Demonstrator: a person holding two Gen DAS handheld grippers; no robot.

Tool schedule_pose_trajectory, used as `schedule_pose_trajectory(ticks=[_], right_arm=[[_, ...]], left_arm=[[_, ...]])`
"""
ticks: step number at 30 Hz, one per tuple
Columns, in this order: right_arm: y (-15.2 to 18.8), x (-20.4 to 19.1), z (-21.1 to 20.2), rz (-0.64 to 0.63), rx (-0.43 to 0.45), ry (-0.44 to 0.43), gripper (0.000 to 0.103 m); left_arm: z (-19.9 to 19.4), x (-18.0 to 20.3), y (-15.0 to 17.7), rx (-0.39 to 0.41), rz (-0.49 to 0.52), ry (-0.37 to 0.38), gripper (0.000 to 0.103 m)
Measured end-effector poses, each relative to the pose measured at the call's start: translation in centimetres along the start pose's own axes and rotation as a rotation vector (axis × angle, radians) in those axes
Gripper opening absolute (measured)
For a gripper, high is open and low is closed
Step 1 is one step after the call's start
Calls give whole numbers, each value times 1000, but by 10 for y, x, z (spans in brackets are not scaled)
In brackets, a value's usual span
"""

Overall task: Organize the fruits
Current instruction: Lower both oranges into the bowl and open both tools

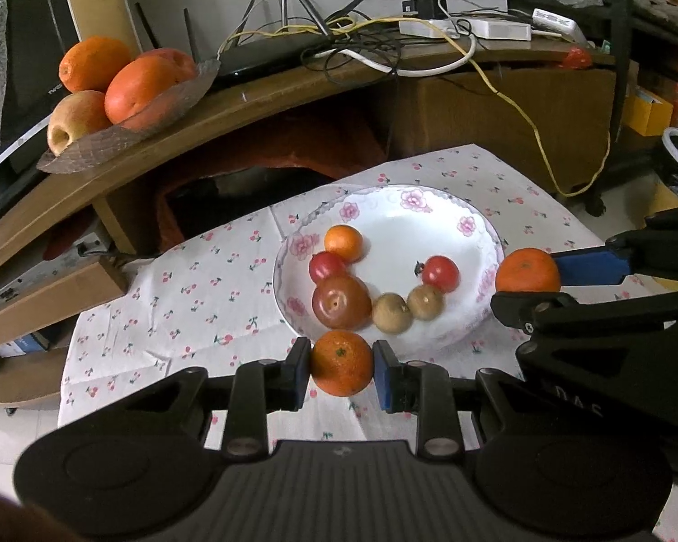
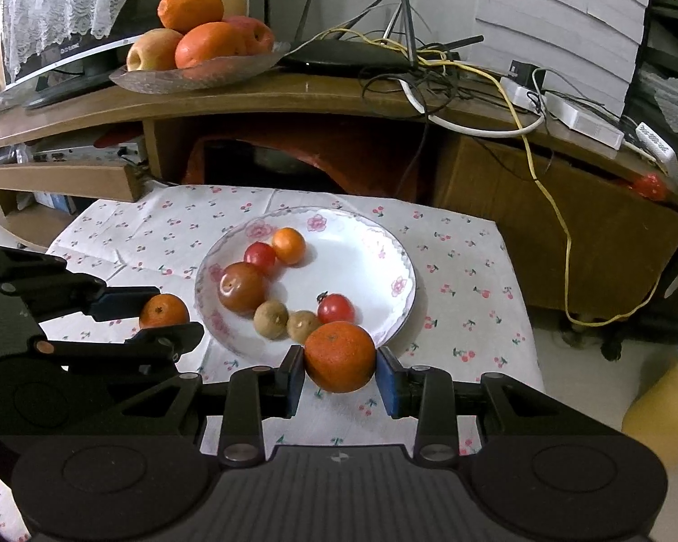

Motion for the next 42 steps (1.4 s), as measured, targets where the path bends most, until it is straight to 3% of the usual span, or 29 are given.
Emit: schedule_pose_trajectory(ticks=[16, 42], right_arm=[[-24, 8, 49, -9, -26, -25, 35], [-36, 13, 78, -24, -16, -27, 36]], left_arm=[[51, -12, -14, -10, -21, 60, 34], [69, -24, -20, 51, -57, 119, 33]])
Point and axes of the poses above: each gripper's, at about its wrist camera, not at the fingertips, and z roughly the way its jaws point, x to its right, y to its underside, the point moved 1 cm from there along z, roughly the way its jaws point, and after that the axes turned 15 degrees about z, right-handed, at the moved point
